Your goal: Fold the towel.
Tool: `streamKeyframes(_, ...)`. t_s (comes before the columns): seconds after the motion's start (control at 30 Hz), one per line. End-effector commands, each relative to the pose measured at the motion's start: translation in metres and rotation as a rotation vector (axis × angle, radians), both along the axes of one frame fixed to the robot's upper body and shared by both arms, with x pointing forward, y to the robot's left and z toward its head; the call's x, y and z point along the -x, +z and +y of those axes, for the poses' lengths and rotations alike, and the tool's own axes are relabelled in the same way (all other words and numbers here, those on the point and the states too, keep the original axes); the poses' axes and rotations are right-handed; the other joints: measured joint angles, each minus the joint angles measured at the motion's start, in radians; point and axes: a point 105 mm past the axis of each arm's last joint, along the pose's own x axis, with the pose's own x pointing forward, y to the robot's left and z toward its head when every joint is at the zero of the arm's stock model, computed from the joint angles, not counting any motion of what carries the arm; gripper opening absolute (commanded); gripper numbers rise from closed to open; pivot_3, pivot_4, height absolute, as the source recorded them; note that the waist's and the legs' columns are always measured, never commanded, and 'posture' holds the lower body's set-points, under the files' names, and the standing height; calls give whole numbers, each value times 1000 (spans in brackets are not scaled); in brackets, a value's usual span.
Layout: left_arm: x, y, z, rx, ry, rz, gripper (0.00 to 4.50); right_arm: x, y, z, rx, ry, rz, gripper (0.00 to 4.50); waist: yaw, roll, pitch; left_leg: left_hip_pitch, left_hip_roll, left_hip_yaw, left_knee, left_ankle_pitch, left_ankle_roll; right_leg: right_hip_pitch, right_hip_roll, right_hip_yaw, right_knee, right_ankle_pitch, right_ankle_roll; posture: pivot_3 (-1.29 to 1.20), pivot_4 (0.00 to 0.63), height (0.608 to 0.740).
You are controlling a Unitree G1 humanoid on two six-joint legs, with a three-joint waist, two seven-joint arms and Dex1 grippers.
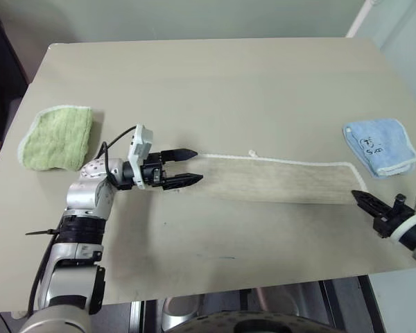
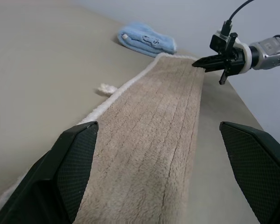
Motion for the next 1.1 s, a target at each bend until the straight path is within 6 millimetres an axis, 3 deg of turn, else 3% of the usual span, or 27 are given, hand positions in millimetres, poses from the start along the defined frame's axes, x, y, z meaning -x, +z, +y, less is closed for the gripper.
streamKeyframes(0.03,0,6,-3,7,-18,-35,4500,-5,35,-5,91,33,-118,29,-1,0,0,0,0,0,0,0,0,0,0,0,0,0,0,0,150,740)
streamKeyframes(0.1,0,6,-3,7,-17,-37,4500,-6,53,7,181,112,-193,29,-2,1,0,0,0,1,0,0,0,0,0,0,1,0,0,0,150,740)
streamKeyframes(0.17,0,6,-4,6,-17,-37,4500,-6,58,12,216,146,-225,29,-3,1,0,1,0,1,0,0,0,0,0,0,2,0,0,0,150,740)
streamKeyframes(0.3,0,7,-3,2,-13,-41,4500,-14,83,47,375,306,-340,29,-6,1,0,1,0,0,1,0,0,0,1,0,2,0,0,0,150,740)
streamKeyframes(0.47,0,6,-3,-3,-13,-42,4500,-9,90,77,480,465,-408,29,-4,1,0,1,0,0,1,0,0,1,1,-1,2,0,1,0,150,740)
streamKeyframes(0.67,-3,8,-3,-7,-12,-53,4500,-9,75,115,569,650,-393,29,-7,1,0,2,0,1,2,0,0,1,1,0,2,4,9,0,150,740)
streamKeyframes(1.1,-3,4,-8,-10,-22,-51,4500,-30,42,158,639,778,-355,29,-9,1,0,3,0,1,2,2,1,1,1,-1,3,7,10,0,150,740)
